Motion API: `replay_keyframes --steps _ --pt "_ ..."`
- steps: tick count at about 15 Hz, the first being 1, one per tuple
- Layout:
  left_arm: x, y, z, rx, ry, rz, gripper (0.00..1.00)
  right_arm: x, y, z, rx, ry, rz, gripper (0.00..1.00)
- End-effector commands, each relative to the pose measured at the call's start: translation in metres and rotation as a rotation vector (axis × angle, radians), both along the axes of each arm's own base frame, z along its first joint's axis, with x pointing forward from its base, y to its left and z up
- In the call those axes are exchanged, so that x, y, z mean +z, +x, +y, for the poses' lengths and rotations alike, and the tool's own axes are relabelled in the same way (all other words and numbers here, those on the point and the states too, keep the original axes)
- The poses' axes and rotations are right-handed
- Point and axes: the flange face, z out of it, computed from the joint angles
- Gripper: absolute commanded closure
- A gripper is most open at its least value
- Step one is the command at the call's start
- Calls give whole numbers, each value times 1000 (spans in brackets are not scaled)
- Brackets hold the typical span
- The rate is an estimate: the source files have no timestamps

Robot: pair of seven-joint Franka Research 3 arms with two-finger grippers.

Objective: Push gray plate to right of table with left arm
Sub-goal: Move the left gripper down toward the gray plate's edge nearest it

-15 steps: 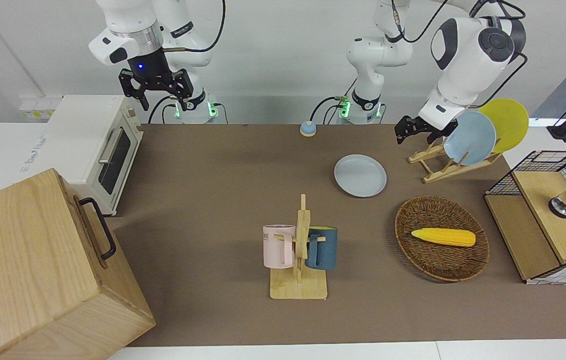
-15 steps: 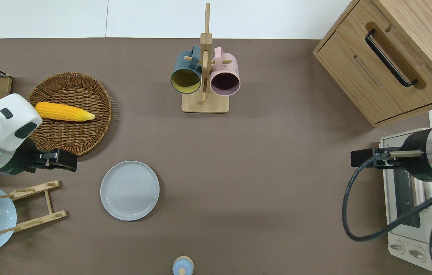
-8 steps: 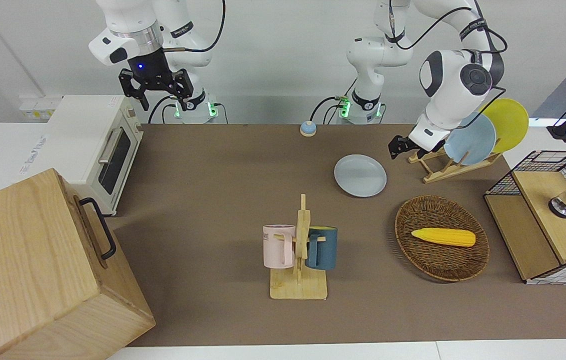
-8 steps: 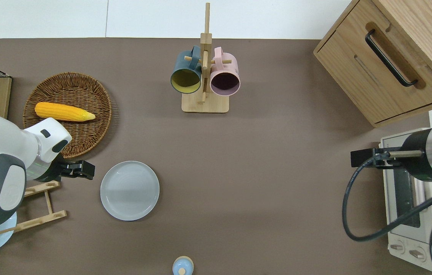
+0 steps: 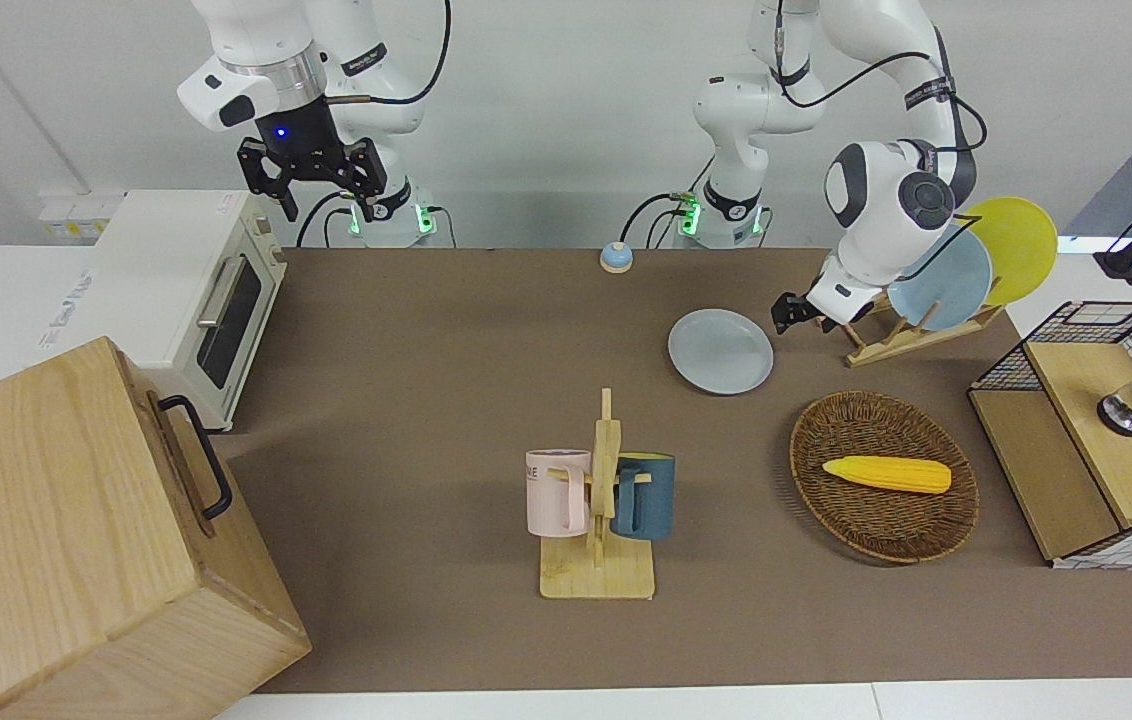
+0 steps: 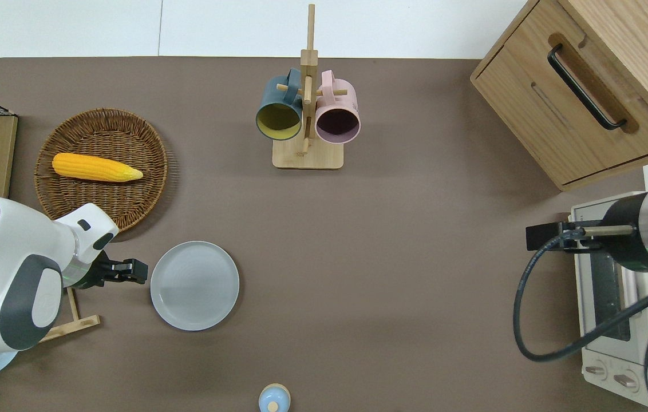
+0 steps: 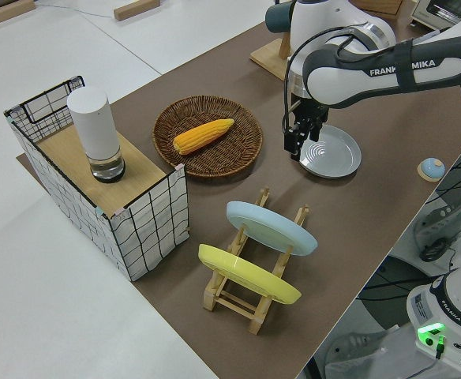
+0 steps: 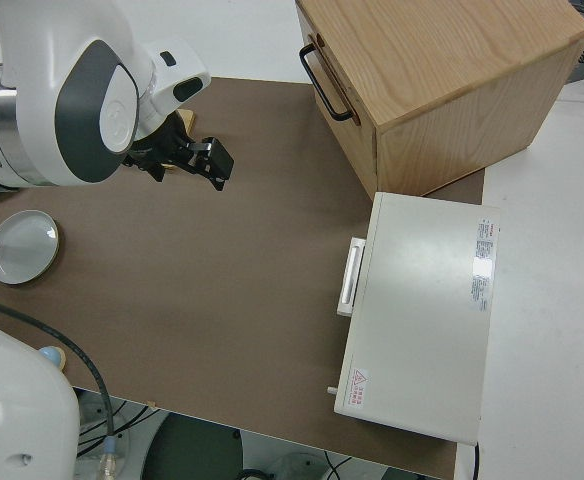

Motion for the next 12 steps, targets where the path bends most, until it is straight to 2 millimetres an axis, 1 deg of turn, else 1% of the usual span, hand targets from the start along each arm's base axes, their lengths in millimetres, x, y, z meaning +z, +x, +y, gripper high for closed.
replay_keyframes --steps 1,7,12 --pt "-32 -19 5 23 -24 -10 195 0 -8 0 -21 9 3 5" --pt "-49 -30 1 50 -40 4 208 0 -8 0 -21 9 3 5" --pt "-75 -42 -1 81 -60 5 212 0 -8 0 -21 9 3 5"
